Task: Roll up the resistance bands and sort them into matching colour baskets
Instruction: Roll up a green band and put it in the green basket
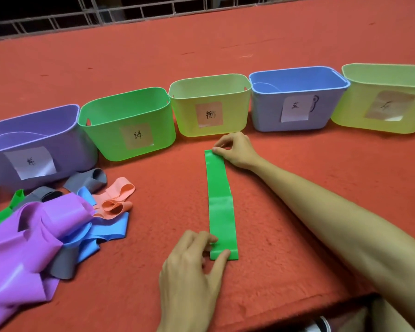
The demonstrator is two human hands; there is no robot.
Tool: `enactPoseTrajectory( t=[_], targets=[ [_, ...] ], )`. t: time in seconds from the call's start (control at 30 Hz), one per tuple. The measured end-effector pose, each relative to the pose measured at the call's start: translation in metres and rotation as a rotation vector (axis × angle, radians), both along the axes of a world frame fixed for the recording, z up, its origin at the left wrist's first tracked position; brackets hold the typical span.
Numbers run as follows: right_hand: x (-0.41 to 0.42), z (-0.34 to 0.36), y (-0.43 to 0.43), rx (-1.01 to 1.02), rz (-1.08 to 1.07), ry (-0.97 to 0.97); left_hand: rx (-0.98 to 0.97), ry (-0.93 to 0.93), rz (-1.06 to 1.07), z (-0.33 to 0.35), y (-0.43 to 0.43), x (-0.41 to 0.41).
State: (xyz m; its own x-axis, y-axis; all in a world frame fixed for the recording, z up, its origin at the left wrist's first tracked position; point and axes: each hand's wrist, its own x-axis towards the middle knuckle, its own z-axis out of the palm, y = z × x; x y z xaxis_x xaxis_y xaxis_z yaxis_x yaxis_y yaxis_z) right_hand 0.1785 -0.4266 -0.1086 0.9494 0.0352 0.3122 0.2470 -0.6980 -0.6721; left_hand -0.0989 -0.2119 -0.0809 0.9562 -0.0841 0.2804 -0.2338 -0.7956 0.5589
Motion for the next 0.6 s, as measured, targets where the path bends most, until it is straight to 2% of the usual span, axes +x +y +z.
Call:
enactPoseTrajectory(
  t=[0.13,0.6],
  targets=[
    [-0.0008,0.0013,-0.0013,0.019,0.007,0.007,0.031,-0.105,-0.18,-0.0137,0.0037,0.0006],
    [0.008,0.0014,-0.0066,0.03,0.017,0.087,0.056,-0.454,-0.39,-0.0132,0.0046,0.0041]
  ],
)
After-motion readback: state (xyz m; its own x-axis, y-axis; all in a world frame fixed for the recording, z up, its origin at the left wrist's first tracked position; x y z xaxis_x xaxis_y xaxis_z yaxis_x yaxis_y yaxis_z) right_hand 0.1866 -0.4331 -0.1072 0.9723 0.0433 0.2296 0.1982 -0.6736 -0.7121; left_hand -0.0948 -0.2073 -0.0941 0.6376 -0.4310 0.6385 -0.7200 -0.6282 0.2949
